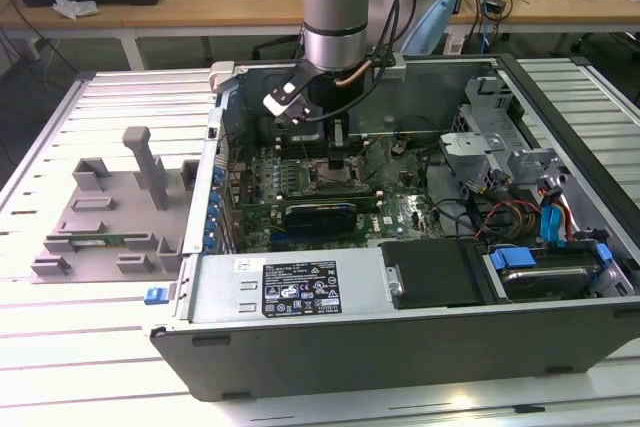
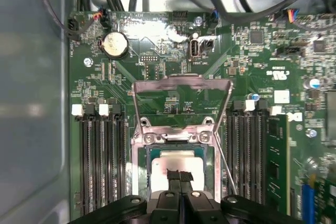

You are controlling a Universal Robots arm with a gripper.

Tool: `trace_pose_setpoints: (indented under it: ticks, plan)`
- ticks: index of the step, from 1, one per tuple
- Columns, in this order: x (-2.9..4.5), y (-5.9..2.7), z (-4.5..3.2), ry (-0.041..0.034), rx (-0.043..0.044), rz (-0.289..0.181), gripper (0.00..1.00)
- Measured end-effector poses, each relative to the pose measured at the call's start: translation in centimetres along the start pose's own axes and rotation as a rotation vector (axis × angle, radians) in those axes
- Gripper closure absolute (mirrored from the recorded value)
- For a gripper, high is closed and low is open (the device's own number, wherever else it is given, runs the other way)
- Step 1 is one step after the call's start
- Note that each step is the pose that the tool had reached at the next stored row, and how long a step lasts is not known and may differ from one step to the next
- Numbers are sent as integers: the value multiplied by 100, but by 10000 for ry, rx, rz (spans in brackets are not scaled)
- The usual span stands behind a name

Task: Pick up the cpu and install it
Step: 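Place the cpu into insertion slot, then close the cpu cover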

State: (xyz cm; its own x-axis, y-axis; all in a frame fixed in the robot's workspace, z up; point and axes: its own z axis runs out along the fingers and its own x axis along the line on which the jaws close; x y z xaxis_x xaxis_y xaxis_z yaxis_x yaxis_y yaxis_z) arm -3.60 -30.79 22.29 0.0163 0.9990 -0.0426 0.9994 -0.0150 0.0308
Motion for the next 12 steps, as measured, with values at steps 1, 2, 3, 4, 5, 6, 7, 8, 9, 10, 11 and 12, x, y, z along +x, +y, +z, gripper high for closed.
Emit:
trace_pose_setpoints:
  ticks: [1,2,3,4,5,6,7,8,9,10,11,12]
  plan:
    - [-2,2,-60,1,0,0,89]
    - [-3,4,-120,-1,1,0,89]
    - [-4,5,-147,-2,0,0,89]
    - [-4,5,-166,-3,0,-1,89]
    - [-5,6,-176,-3,0,0,89]
    - [-4,6,-176,-1,-1,0,89]
    - [-5,5,-177,-3,-2,0,89]
    - [-5,5,-178,-3,-4,0,89]
    - [-5,5,-178,-3,-5,0,89]
    - [-5,5,-178,-3,-5,0,89]
    - [-5,5,-178,-2,-6,1,89]
    - [-5,5,-178,-3,-7,0,89]
